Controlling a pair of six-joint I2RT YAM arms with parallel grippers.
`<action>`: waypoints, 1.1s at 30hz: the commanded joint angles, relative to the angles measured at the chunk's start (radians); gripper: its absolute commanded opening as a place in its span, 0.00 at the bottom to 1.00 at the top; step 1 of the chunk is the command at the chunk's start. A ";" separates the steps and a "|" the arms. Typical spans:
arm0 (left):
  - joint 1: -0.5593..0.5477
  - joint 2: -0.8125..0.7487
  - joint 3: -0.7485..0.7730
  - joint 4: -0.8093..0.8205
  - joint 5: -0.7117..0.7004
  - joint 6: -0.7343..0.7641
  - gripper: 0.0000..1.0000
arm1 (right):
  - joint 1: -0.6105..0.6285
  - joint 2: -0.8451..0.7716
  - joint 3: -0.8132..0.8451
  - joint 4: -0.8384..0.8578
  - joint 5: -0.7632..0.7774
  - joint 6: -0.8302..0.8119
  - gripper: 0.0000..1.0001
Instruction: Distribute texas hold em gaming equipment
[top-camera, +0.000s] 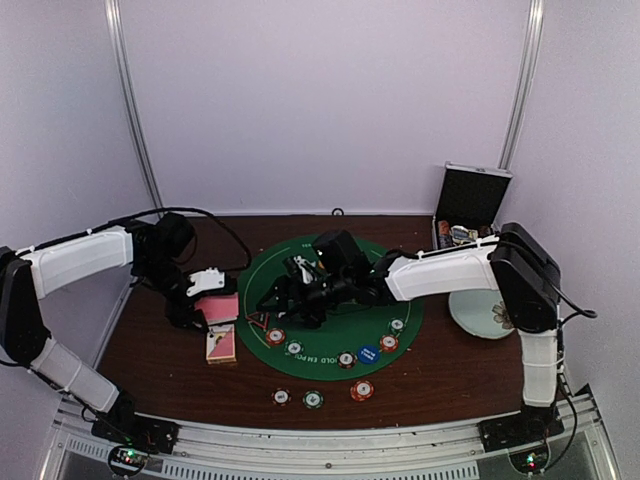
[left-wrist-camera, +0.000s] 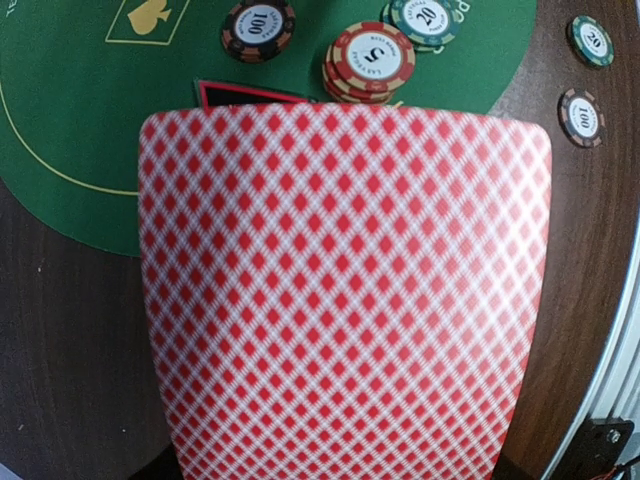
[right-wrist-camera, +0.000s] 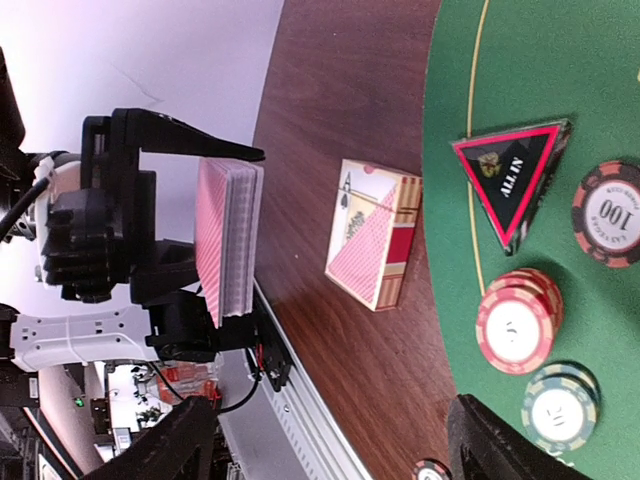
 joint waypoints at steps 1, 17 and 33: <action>-0.016 -0.012 0.049 -0.008 0.025 -0.017 0.00 | -0.006 0.040 0.036 0.209 -0.069 0.126 0.82; -0.046 0.021 0.083 -0.009 0.011 -0.032 0.00 | 0.004 0.148 0.090 0.373 -0.106 0.243 0.77; -0.070 0.055 0.121 -0.009 0.019 -0.059 0.00 | 0.017 0.235 0.164 0.430 -0.129 0.310 0.69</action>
